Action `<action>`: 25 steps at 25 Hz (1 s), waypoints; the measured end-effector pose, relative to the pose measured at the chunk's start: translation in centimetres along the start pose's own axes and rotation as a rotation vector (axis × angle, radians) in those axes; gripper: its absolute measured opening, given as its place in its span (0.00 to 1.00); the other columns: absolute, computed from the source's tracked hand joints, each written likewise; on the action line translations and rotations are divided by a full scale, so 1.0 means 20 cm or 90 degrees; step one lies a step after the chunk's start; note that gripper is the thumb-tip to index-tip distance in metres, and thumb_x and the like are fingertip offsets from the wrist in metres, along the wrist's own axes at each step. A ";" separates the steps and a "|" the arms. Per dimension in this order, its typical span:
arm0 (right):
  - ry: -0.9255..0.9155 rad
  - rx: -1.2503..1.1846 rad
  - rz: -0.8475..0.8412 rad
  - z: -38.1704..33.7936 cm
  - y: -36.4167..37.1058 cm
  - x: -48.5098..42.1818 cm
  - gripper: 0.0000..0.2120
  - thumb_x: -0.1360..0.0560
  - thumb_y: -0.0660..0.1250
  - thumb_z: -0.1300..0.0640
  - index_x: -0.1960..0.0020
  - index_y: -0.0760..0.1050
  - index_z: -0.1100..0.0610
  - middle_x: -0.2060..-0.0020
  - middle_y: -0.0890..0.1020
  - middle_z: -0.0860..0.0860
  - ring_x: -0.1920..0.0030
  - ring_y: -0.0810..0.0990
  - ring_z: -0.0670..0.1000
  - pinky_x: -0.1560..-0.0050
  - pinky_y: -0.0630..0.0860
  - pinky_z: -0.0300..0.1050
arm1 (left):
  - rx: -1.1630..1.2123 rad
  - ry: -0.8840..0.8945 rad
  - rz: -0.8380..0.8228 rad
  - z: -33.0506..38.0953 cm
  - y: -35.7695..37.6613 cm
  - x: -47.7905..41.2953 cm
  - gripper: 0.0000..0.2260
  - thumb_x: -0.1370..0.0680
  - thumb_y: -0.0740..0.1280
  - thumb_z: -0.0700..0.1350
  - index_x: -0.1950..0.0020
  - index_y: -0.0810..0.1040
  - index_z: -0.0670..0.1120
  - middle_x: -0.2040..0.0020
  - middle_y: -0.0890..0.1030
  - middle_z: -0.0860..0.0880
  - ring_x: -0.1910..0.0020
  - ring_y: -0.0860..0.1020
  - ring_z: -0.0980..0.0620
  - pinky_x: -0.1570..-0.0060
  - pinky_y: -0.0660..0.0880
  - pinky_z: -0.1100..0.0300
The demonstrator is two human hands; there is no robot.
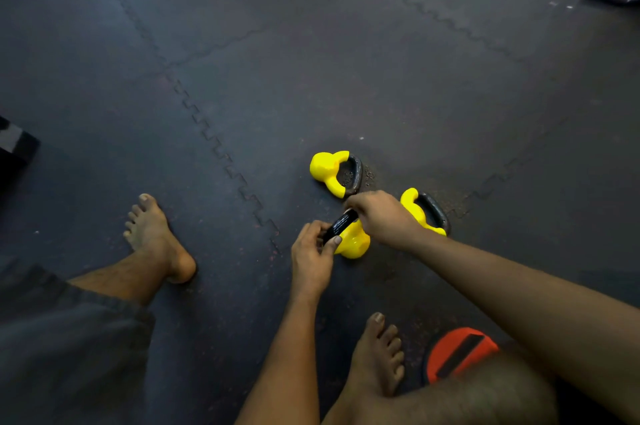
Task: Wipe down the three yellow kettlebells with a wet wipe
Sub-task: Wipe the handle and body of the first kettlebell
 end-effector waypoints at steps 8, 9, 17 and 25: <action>0.211 -0.359 0.331 -0.02 0.23 0.17 0.20 0.22 0.59 0.68 0.34 0.77 0.56 0.33 0.76 0.54 0.30 0.72 0.51 0.32 0.65 0.36 | -0.087 -0.021 0.005 0.10 0.07 -0.02 0.07 0.24 0.69 0.47 0.47 0.78 0.50 0.53 0.79 0.54 0.49 0.73 0.52 0.50 0.72 0.55; 0.188 -0.373 0.339 -0.03 0.25 0.18 0.20 0.22 0.58 0.69 0.34 0.76 0.56 0.32 0.75 0.53 0.28 0.69 0.50 0.30 0.63 0.37 | -0.090 -0.025 0.014 0.12 0.07 -0.03 0.06 0.23 0.68 0.48 0.48 0.79 0.50 0.53 0.79 0.53 0.50 0.74 0.52 0.51 0.73 0.54; 0.393 -0.496 0.338 0.06 0.24 0.15 0.18 0.21 0.59 0.66 0.34 0.77 0.57 0.42 0.83 0.56 0.43 0.81 0.56 0.41 0.76 0.47 | -0.056 -0.035 0.040 0.14 0.08 -0.04 0.05 0.21 0.67 0.46 0.49 0.80 0.47 0.56 0.83 0.50 0.57 0.79 0.52 0.58 0.73 0.59; 0.403 -0.443 0.399 -0.05 0.30 0.11 0.19 0.21 0.59 0.64 0.33 0.76 0.53 0.51 0.85 0.57 0.52 0.82 0.57 0.51 0.78 0.49 | -0.058 -0.044 0.053 0.10 0.04 -0.06 0.05 0.21 0.67 0.45 0.53 0.78 0.44 0.63 0.79 0.49 0.63 0.75 0.49 0.64 0.65 0.60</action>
Point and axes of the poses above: each hand's wrist, its own x-axis away from the middle knuckle, its own y-axis out of the palm, z = x × y, the point moved 2 cm from there along -x, towards the middle knuckle
